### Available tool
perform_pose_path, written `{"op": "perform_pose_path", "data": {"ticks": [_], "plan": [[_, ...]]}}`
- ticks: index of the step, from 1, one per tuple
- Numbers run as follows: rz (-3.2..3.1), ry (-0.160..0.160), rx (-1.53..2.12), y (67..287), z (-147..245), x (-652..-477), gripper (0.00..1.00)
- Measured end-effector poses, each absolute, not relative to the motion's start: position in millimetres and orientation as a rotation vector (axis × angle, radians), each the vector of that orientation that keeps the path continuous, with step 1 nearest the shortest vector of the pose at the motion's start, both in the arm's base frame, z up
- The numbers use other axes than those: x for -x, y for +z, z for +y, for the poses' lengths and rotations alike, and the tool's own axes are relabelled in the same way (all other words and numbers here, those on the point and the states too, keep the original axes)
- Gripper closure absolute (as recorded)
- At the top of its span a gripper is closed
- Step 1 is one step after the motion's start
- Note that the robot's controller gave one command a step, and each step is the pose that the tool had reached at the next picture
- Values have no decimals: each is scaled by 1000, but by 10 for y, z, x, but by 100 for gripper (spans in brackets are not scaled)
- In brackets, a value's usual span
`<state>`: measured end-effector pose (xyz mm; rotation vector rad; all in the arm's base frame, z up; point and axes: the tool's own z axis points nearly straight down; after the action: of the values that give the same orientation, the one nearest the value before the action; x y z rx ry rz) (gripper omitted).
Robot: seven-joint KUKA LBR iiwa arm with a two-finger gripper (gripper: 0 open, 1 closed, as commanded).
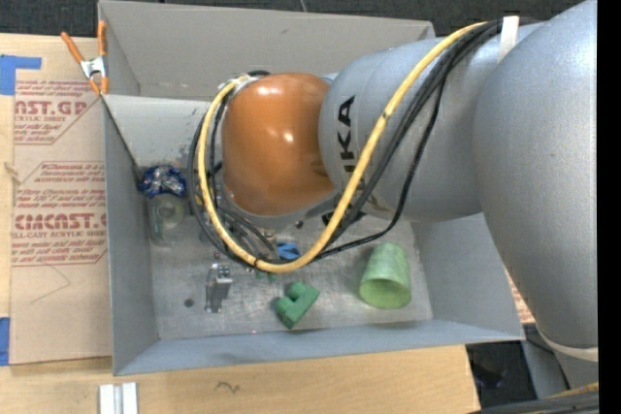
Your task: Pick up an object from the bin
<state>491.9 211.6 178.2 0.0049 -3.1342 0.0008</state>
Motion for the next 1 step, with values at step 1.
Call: {"op": "perform_pose_path", "data": {"ticks": [1], "plan": [[-3138, 6, -21, 1459, 1079, -4975, 0]]}}
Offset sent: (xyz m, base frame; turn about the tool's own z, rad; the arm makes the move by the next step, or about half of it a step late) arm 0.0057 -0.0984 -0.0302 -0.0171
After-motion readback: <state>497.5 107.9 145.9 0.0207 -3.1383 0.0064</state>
